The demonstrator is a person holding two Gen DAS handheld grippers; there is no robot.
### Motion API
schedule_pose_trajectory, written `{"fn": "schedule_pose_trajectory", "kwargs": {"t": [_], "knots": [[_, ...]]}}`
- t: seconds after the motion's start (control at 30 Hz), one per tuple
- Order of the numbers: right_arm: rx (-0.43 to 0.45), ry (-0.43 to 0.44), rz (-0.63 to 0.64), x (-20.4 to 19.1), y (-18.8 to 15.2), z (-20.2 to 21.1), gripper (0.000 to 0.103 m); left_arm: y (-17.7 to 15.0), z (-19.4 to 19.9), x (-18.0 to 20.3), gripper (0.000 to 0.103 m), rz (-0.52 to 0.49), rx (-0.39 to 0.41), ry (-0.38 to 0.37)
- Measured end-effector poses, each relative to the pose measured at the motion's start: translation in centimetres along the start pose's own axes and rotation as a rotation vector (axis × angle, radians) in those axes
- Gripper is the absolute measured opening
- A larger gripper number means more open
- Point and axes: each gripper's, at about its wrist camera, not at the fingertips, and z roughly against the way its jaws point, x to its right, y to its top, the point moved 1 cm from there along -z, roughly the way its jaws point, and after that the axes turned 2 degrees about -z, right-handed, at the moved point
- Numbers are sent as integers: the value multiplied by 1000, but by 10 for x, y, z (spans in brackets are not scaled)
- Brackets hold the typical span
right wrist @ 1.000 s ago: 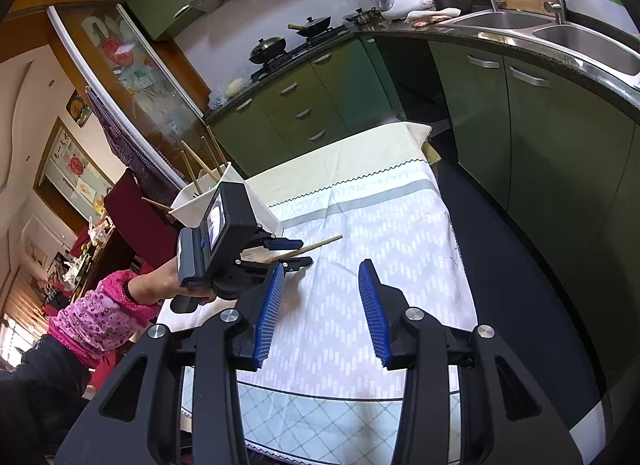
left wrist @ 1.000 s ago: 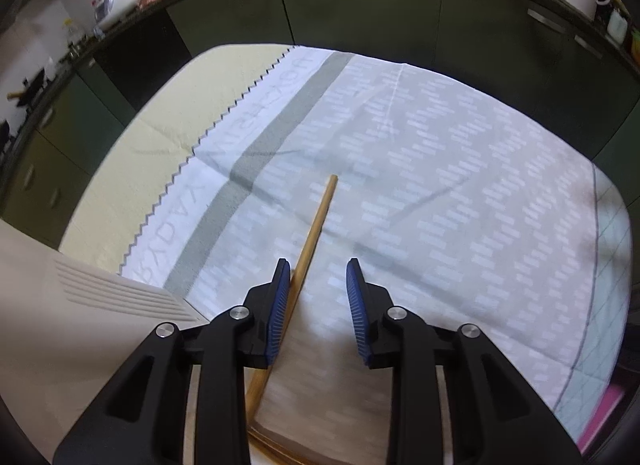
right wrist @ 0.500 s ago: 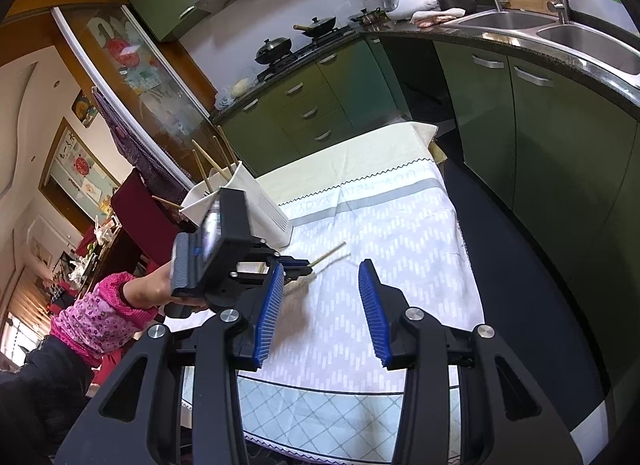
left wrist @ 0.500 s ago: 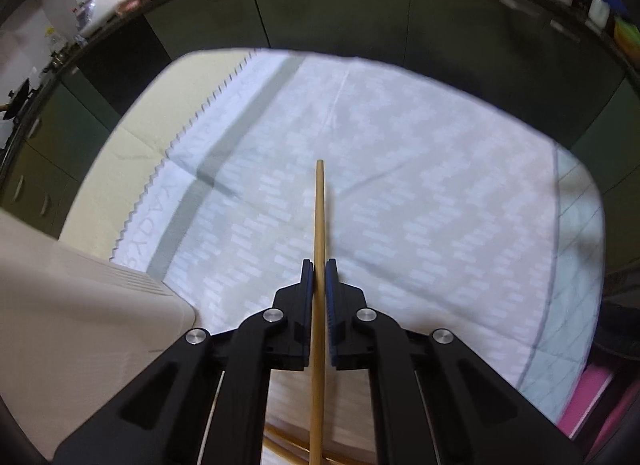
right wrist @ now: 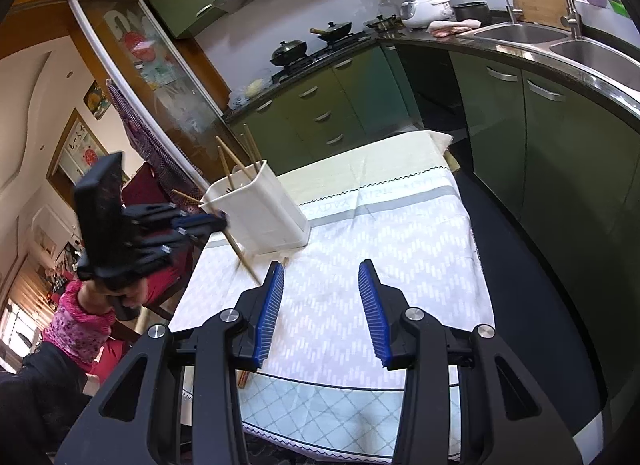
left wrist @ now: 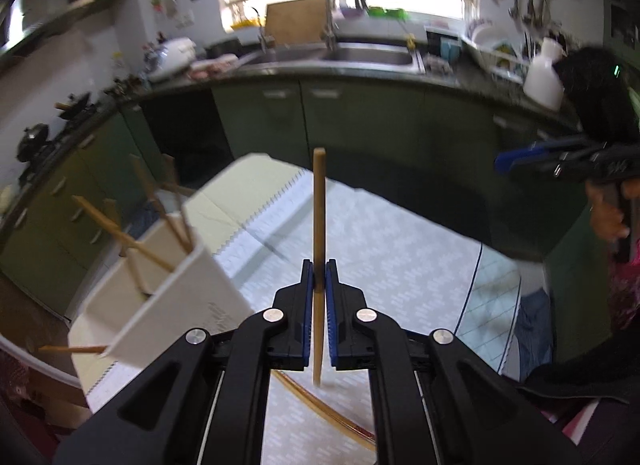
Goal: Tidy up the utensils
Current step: 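Lift the chopstick upright with the left tool and drop it into the caddy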
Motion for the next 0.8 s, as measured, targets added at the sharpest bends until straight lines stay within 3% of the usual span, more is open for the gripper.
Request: {"fn": "schedule_pose_trajectory", "kwargs": {"t": [0.3,0.47,0.8], "knots": [[-4,6,19,-8,-4,4,40,21,76,-34,6,110,114,59],[-12,11,24,-9,-5,3,40,41,113,-65,6,164,154,137],[-27,18,27,-8,-6,0,40,50,133,-125,6,272,216,273]]}}
